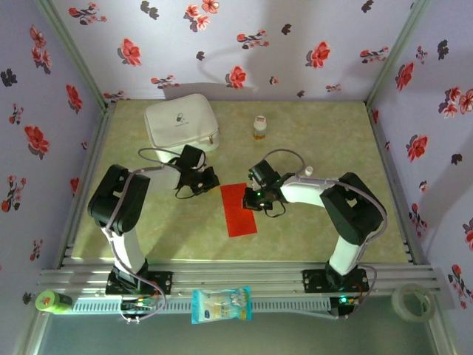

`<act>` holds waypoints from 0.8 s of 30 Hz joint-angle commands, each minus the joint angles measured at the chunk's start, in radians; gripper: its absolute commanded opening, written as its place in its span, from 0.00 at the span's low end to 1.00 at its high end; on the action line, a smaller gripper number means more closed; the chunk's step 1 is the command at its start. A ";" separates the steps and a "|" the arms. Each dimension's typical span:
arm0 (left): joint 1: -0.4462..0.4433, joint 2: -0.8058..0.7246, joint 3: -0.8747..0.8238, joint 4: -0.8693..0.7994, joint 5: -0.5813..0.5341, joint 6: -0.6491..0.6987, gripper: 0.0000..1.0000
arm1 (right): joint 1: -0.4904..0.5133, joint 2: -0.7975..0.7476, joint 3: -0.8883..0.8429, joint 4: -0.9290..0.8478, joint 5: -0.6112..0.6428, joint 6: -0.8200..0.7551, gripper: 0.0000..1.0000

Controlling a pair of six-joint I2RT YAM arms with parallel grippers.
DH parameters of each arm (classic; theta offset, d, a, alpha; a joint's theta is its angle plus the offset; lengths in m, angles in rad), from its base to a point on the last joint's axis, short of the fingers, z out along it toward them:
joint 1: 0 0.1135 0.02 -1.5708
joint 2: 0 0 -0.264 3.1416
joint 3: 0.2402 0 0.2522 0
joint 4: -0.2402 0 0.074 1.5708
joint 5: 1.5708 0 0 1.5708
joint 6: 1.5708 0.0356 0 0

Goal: Fold a paper plane with a square sheet of paper (pick it up from the middle)
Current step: First fold the square sheet of paper in half at the center of the table.

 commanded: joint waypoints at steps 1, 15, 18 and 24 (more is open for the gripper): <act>-0.016 -0.105 0.000 -0.040 -0.041 0.008 0.07 | 0.005 0.046 -0.060 -0.142 0.056 0.013 0.00; -0.227 -0.321 -0.260 0.171 0.070 -0.178 0.08 | 0.003 0.024 -0.073 -0.110 0.096 0.060 0.00; -0.270 -0.307 -0.290 0.220 0.055 -0.207 0.08 | 0.005 0.016 -0.078 -0.098 0.102 0.069 0.00; -0.310 -0.248 -0.312 0.236 0.057 -0.180 0.09 | 0.005 0.012 -0.080 -0.101 0.103 0.071 0.00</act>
